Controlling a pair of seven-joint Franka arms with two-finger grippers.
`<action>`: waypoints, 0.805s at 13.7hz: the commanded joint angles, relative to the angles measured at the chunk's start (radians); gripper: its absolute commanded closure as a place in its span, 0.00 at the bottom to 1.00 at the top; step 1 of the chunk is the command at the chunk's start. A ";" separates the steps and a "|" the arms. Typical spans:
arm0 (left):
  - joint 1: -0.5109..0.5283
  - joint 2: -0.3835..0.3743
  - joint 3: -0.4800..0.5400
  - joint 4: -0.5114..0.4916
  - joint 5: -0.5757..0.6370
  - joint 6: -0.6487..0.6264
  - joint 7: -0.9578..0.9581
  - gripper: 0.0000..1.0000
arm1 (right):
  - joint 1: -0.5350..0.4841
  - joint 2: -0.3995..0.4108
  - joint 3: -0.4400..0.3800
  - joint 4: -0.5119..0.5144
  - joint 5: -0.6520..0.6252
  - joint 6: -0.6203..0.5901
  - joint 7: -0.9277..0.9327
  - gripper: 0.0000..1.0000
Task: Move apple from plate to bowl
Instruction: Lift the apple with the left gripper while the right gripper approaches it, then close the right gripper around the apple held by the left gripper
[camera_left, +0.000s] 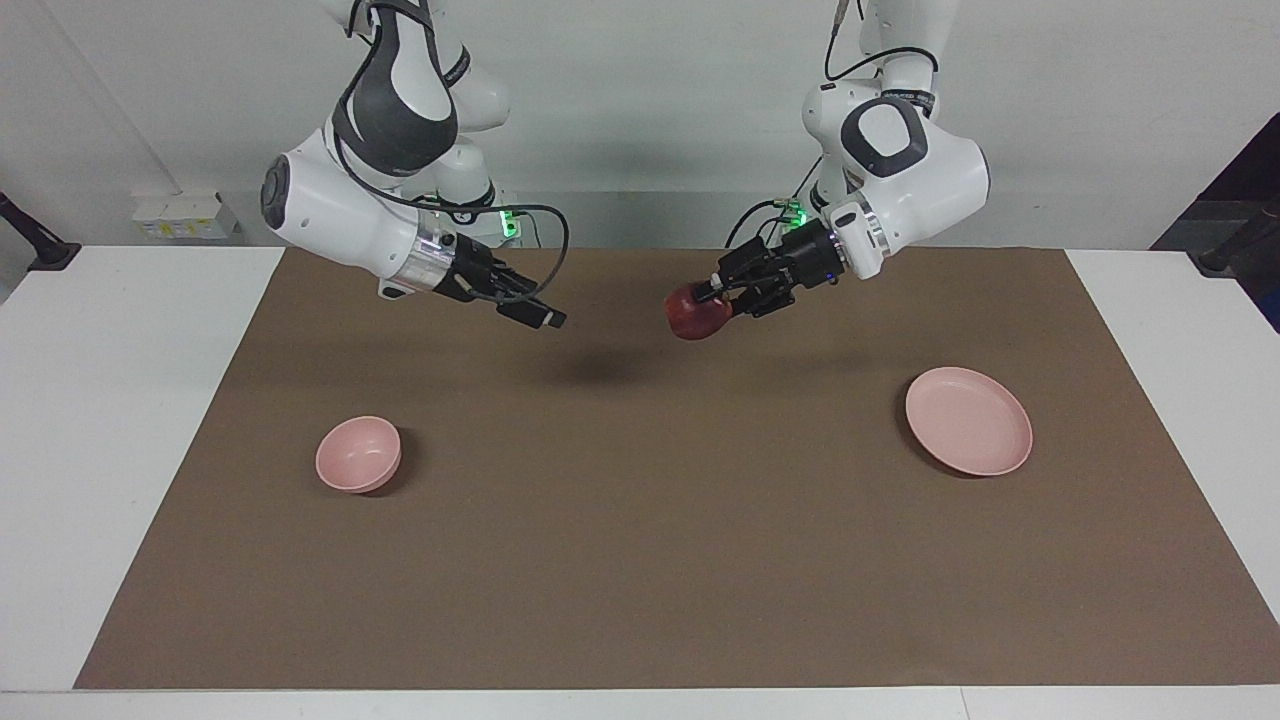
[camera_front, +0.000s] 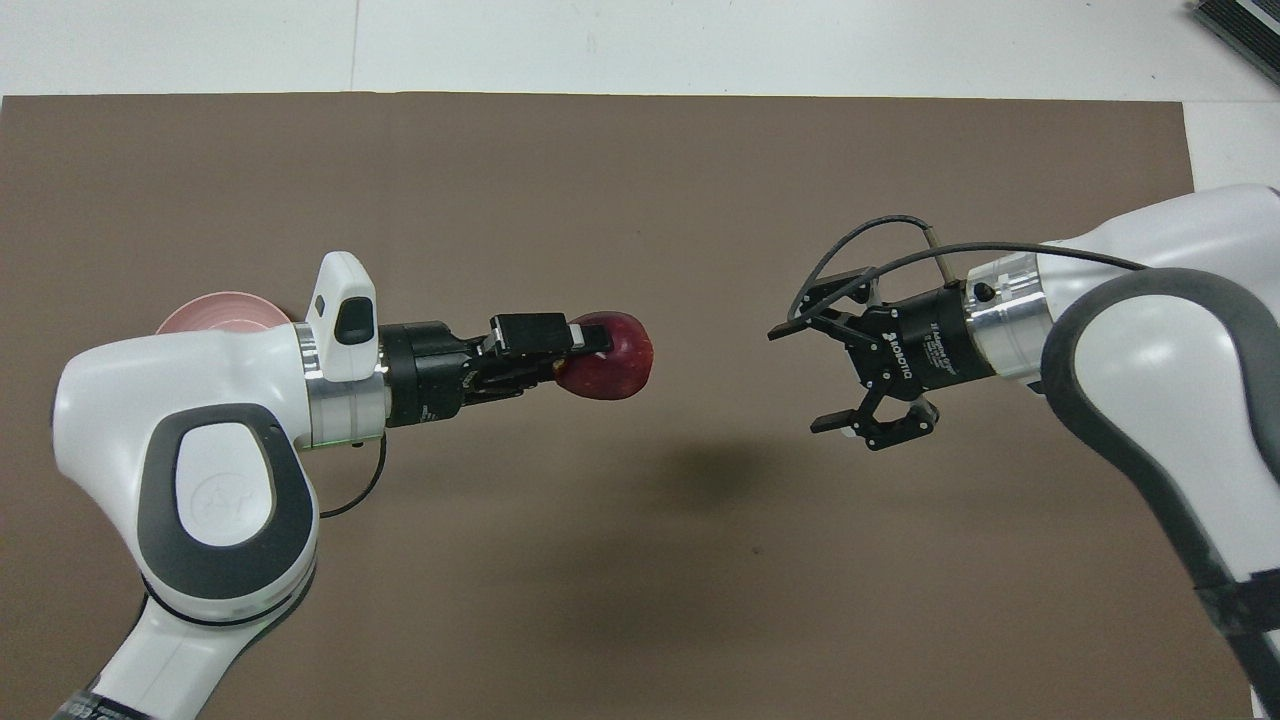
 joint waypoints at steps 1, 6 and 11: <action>0.000 -0.022 -0.044 -0.012 -0.057 0.064 0.015 1.00 | 0.056 -0.019 -0.001 -0.045 0.092 0.123 0.098 0.00; -0.015 -0.024 -0.070 -0.017 -0.075 0.124 0.015 1.00 | 0.127 0.004 -0.001 -0.048 0.201 0.227 0.135 0.00; -0.015 -0.030 -0.090 -0.017 -0.077 0.127 0.009 1.00 | 0.170 0.004 0.001 -0.048 0.215 0.280 0.224 0.00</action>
